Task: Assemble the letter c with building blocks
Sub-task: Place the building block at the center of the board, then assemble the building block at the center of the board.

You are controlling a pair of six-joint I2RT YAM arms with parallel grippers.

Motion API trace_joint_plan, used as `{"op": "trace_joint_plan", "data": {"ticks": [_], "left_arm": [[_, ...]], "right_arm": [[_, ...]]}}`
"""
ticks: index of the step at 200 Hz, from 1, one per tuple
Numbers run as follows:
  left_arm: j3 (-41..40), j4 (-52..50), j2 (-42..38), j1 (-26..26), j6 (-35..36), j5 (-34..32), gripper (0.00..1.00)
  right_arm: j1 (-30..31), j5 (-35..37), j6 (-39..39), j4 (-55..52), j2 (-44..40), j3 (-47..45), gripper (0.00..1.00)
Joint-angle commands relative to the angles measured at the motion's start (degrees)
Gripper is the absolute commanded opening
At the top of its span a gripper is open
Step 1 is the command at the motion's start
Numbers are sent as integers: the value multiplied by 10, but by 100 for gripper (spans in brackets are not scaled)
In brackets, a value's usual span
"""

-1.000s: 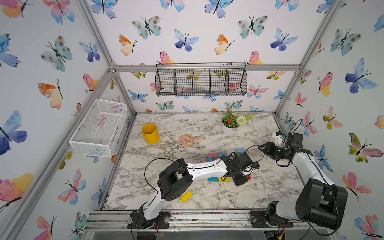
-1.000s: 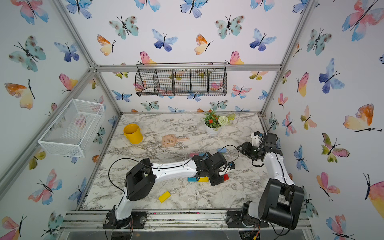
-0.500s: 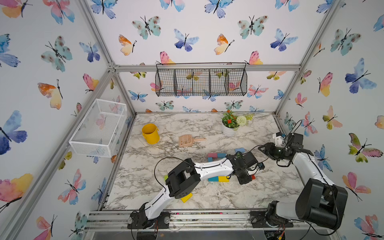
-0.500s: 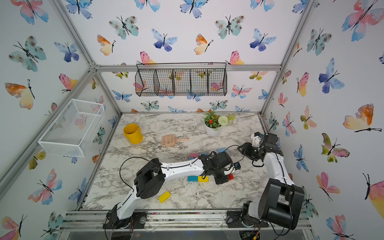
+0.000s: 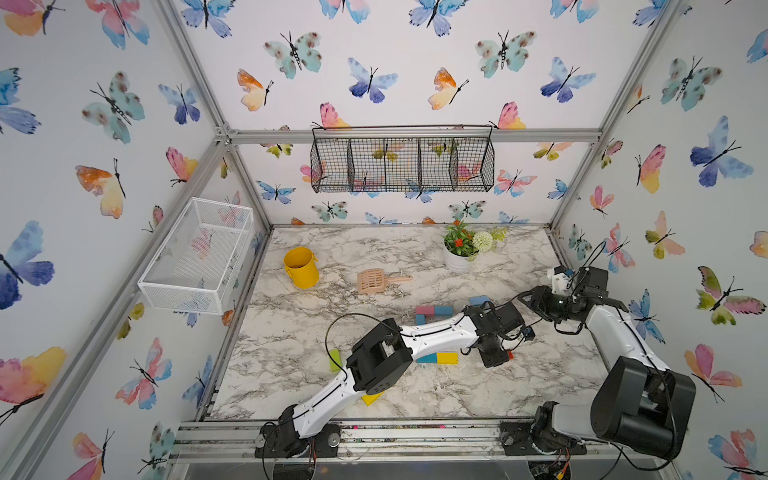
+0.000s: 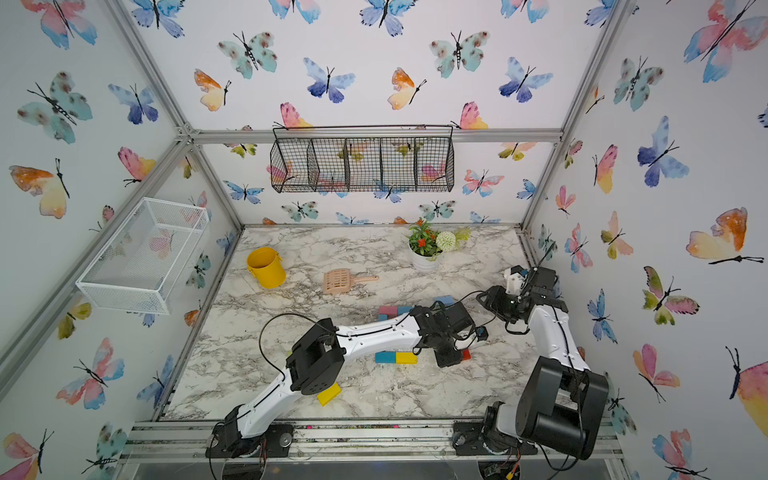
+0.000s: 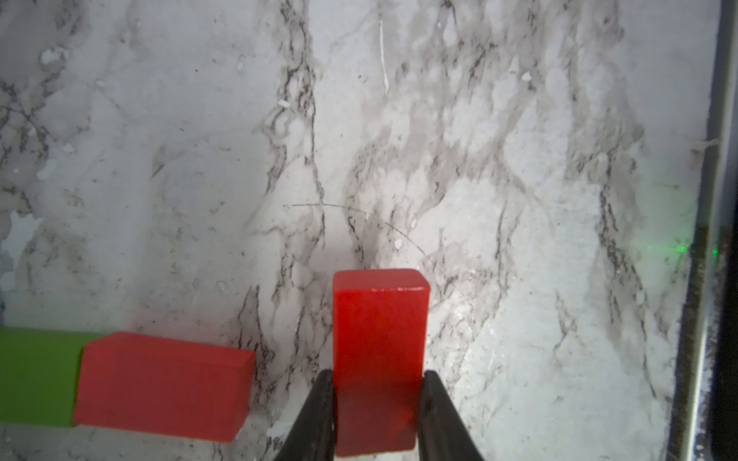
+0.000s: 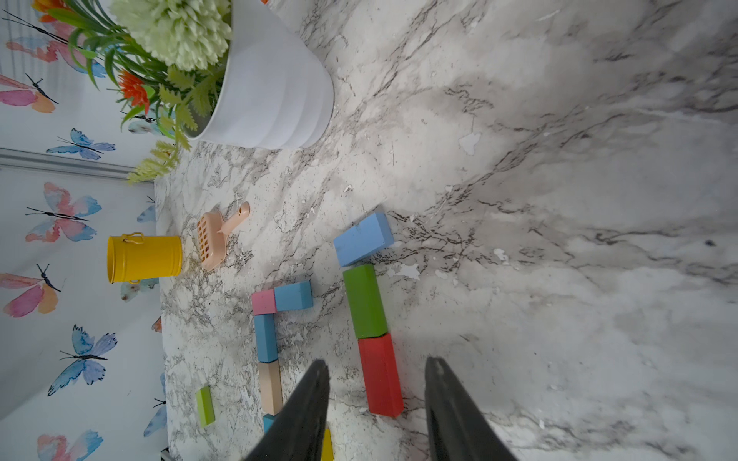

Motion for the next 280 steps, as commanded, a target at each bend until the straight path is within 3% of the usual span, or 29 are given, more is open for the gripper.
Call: {"op": "trace_joint_plan", "data": {"ticks": [1,20,67,93,123,184,217,248,280], "left_arm": [[16,-38,12,0,10,-5,33],[13,-40,8,1,9,-4,40],[15,-37,8,1,10,-10,41],[12,-19,-14,8,-10,-9,50],[-101,99,-130,44,-62,83,56],[-342,266,-399,130,-155,140,58],[-406,262,-489,200,-183,140,58],[-437,214,-546,249,-187,69,57],[-473,189,-581,343,-204,99,57]], "right_arm": [[-5,0,2,-4,3,2,43],[-7,-3,0,-4,7,5,43],[-10,-9,-3,-6,5,8,43],[-11,-7,-8,-9,1,1,43],[-12,4,-11,-11,3,-7,44],[-2,7,5,-20,-26,-48,43],[42,30,33,-28,-48,-63,37],[132,79,81,-29,-59,-79,34],[191,135,103,-69,-78,-79,32]]}}
